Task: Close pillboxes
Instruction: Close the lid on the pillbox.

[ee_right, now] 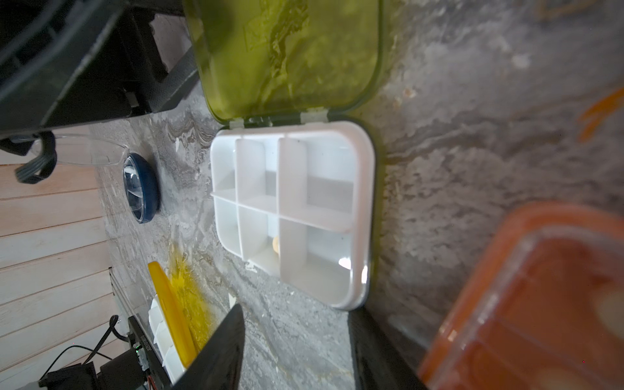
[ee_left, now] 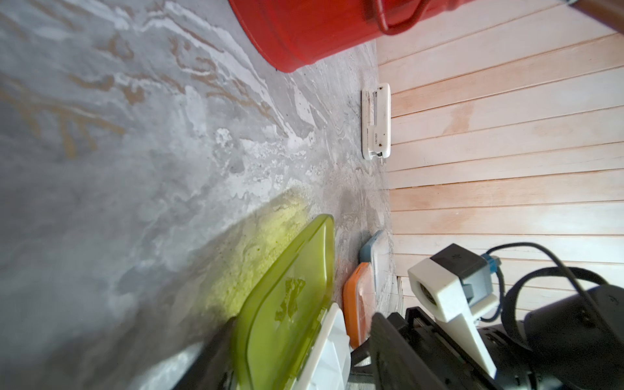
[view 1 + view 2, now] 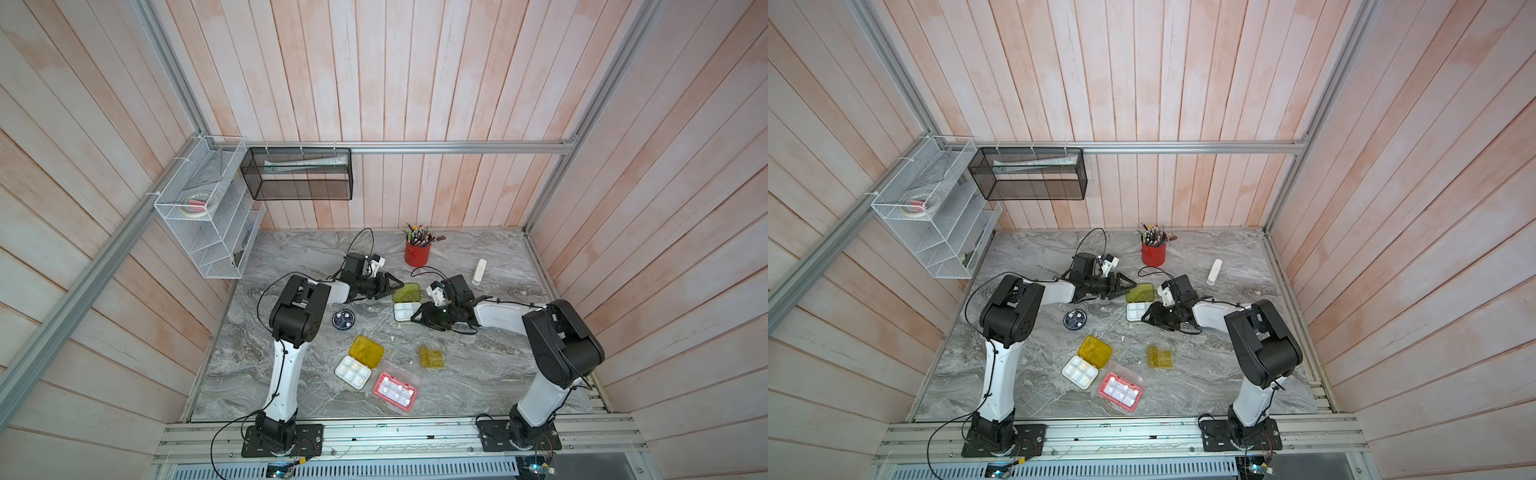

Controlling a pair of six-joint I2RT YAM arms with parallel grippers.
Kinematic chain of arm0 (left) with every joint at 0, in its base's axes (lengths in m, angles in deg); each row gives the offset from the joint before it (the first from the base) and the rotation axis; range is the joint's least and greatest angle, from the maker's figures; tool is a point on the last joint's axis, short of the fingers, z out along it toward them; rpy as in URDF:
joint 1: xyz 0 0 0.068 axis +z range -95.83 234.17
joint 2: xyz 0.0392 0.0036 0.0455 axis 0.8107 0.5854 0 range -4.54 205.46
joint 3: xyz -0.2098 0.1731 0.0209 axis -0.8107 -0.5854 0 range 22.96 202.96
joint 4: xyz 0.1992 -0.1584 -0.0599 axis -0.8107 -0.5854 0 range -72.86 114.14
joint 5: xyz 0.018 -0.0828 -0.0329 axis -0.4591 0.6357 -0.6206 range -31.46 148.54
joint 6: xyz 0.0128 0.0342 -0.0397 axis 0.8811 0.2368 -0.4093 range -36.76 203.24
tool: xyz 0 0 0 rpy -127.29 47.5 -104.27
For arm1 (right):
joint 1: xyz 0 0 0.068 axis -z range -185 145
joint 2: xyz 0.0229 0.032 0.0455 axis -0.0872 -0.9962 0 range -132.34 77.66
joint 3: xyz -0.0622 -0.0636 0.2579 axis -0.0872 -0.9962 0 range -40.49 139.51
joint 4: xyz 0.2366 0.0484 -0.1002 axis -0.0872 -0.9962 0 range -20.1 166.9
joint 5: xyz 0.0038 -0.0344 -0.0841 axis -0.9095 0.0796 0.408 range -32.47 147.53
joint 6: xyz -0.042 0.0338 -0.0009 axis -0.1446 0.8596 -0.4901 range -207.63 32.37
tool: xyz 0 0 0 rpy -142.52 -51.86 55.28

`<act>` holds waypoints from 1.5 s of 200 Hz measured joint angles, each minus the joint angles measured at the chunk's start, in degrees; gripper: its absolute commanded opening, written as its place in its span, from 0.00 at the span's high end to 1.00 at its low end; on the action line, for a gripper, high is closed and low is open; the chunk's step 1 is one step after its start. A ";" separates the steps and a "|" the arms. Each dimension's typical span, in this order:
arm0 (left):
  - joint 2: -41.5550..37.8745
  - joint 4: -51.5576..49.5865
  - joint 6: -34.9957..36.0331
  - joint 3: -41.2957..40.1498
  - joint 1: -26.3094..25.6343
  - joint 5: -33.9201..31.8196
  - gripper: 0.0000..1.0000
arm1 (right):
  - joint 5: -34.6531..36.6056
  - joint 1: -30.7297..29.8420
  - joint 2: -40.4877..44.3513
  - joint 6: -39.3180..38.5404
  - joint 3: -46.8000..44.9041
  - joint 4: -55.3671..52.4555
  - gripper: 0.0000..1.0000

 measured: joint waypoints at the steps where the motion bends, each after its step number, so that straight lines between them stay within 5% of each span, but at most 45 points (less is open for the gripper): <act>1: -0.09 0.04 0.04 -0.11 0.00 0.02 0.38 | 0.00 0.00 0.00 0.00 0.00 0.02 0.48; 141: -2.36 12.20 -4.98 -4.59 -0.37 3.50 0.38 | -0.02 0.00 -0.04 0.04 0.00 0.04 0.48; 300: -3.82 15.17 -6.69 -6.71 -2.78 4.50 0.38 | 0.00 0.00 0.04 0.07 0.00 0.07 0.47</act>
